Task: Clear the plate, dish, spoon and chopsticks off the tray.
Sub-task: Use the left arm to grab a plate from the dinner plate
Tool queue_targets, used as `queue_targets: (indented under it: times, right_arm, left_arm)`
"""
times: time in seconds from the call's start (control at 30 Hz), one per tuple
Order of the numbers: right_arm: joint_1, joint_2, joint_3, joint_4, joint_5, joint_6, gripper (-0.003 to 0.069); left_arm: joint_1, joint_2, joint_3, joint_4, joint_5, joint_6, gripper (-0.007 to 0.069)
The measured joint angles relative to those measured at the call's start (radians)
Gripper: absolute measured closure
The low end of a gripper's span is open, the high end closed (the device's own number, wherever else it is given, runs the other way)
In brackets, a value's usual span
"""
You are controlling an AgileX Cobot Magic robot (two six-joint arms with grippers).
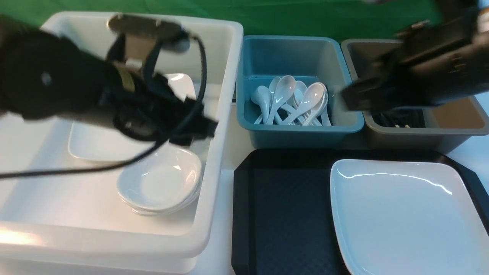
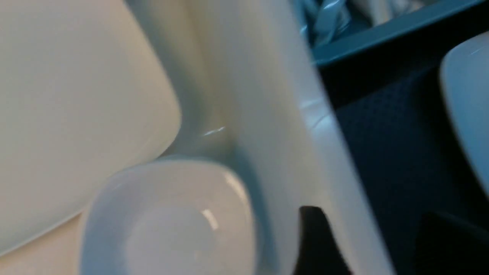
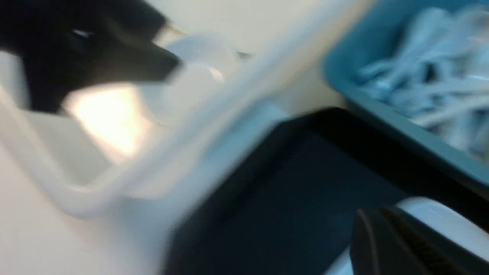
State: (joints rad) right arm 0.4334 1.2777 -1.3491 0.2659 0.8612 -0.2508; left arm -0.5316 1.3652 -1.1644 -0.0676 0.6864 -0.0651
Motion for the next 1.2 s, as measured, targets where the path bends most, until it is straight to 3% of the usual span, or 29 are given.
queue_targets:
  times: [0.03,0.07,0.17,0.33,0.53,0.7,0.97,1.2]
  right_arm:
    - [-0.046,-0.025,0.0,-0.043,0.054,0.003,0.0632]
    - [-0.078,-0.041,0.0,-0.07,0.094,0.006,0.0633]
    - [-0.191,-0.099,0.018,-0.14,0.206,0.023,0.0633]
    - [-0.312,-0.239,0.162,-0.163,0.197,0.025,0.0633]
    - [-0.351,-0.366,0.344,-0.161,0.149,0.032,0.0633]
    - [-0.351,-0.451,0.43,-0.136,0.119,0.05,0.0633]
    - [-0.351,-0.482,0.434,-0.132,0.08,0.05,0.0633]
    - [-0.351,-0.482,0.435,-0.119,0.077,0.052,0.0633]
  left_arm:
    - [-0.014,0.006,-0.032,-0.029,0.016,0.025,0.0458]
    - [-0.029,0.014,-0.059,-0.038,0.022,0.041,0.0512]
    - [-0.096,0.076,-0.168,-0.08,0.054,0.059,0.0601]
    - [-0.158,0.268,-0.344,-0.185,0.156,0.065,0.0622]
    - [-0.189,0.484,-0.514,-0.206,0.2,0.071,0.0602]
    - [-0.208,0.697,-0.676,-0.18,0.203,0.096,0.0456]
    - [-0.208,0.879,-0.756,-0.182,0.119,0.095,0.0185]
    - [-0.208,0.951,-0.763,-0.237,0.031,0.095,0.0131]
